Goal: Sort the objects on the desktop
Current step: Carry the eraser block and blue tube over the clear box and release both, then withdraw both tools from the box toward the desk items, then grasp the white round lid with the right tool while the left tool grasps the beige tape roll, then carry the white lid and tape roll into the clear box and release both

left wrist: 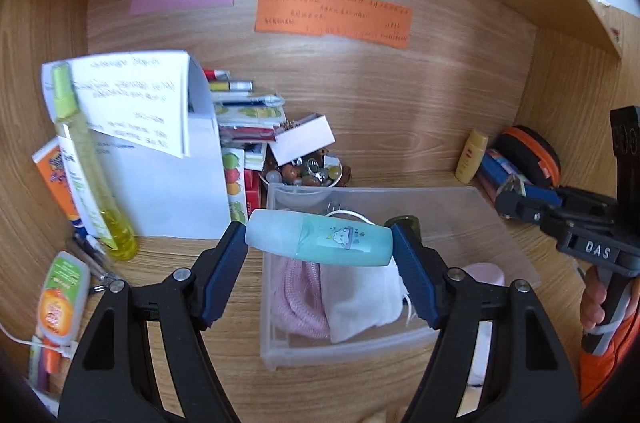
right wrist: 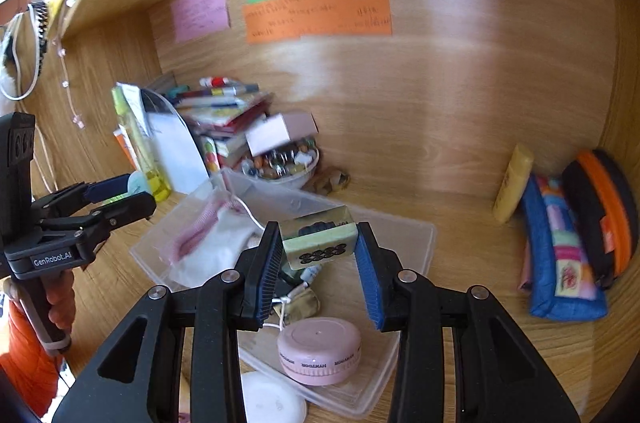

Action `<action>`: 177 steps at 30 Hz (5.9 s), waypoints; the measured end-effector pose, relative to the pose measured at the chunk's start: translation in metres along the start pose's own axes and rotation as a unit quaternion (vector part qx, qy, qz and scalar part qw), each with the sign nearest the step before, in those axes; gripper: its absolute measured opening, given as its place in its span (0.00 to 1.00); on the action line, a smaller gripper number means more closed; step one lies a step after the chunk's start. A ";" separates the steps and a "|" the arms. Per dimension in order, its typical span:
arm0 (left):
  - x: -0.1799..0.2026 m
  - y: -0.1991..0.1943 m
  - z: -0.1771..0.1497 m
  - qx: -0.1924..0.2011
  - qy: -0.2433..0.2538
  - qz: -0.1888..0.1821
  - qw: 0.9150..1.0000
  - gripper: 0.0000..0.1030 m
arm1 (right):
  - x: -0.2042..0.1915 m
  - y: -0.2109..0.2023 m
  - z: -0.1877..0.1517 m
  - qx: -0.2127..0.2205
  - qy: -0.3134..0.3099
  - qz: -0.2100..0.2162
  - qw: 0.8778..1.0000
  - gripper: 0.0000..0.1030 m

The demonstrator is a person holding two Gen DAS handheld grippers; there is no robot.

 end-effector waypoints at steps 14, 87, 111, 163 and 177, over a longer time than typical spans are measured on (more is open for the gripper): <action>0.010 0.035 -0.019 -0.035 0.018 0.020 0.999 0.71 | 0.015 0.049 -0.028 -0.071 -0.007 -0.049 0.996 0.33; 0.070 -0.060 -0.083 -0.083 0.048 -0.096 0.991 0.98 | -0.003 -0.050 -0.104 -0.029 -0.068 -0.076 0.994 0.82; 0.092 -0.024 -0.111 -0.130 0.047 -0.126 0.982 0.72 | -0.012 -0.024 -0.131 -0.081 -0.091 -0.053 0.991 0.82; 0.027 -0.051 -0.045 -0.017 -0.017 -0.054 0.998 0.66 | -0.016 -0.053 -0.067 -0.029 -0.039 0.012 0.999 0.61; 0.006 -0.020 0.009 0.005 -0.022 -0.038 0.999 0.66 | -0.005 -0.019 -0.005 -0.005 -0.011 0.003 1.000 0.61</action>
Point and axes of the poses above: each gripper's, at about its wrist camera, not at the fingertips, and y roughly the way its jaws point, x to its right, z to its top, the point moved 2 cm from there along y, roughly the way its jaws point, and after that the axes turned 9 degrees about y, right-handed, at the moved point
